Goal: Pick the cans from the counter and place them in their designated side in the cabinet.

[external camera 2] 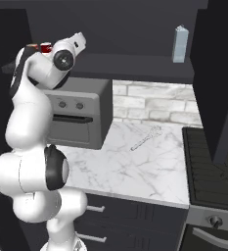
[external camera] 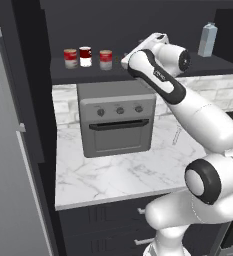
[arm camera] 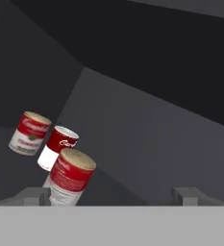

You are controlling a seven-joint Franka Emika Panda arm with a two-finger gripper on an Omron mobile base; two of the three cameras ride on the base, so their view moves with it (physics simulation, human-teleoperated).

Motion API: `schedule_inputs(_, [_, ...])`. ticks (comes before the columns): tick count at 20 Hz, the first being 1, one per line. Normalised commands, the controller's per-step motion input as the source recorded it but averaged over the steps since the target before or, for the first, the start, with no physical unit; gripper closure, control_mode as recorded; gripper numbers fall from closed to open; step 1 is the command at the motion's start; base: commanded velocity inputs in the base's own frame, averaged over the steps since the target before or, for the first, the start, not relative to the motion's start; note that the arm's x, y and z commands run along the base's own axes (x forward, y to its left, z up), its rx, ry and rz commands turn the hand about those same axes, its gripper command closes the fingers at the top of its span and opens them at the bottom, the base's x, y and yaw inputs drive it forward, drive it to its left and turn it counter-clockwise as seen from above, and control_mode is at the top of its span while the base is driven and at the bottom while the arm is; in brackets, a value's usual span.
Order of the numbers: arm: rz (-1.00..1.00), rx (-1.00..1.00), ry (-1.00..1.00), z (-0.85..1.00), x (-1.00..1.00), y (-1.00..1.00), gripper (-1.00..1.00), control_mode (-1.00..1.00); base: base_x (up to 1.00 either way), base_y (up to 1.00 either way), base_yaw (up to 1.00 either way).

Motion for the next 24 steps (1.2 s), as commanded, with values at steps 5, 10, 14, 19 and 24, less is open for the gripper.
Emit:
schedule_inputs(5, [0.00, -0.03, 0.14, 0.08, -0.49, -0.26, -1.00, -1.00, 0.00, 0.00, 0.00])
schedule_inputs(10, [0.00, -0.04, 0.02, 0.00, -0.56, -0.18, -1.00, -1.00, 0.00, 0.00, 0.00])
schedule_inputs(14, [0.00, -0.04, 0.00, 0.00, -0.68, -0.13, -1.00, -1.00, 0.00, 0.00, 0.00])
schedule_inputs(19, [0.00, -0.05, 0.00, 0.00, -0.73, -0.11, -1.00, -1.00, 0.00, 0.00, 0.00])
schedule_inputs(24, [0.00, -0.06, 0.00, 0.00, -0.77, -0.12, -1.00, -1.00, 0.00, 0.00, 0.00])
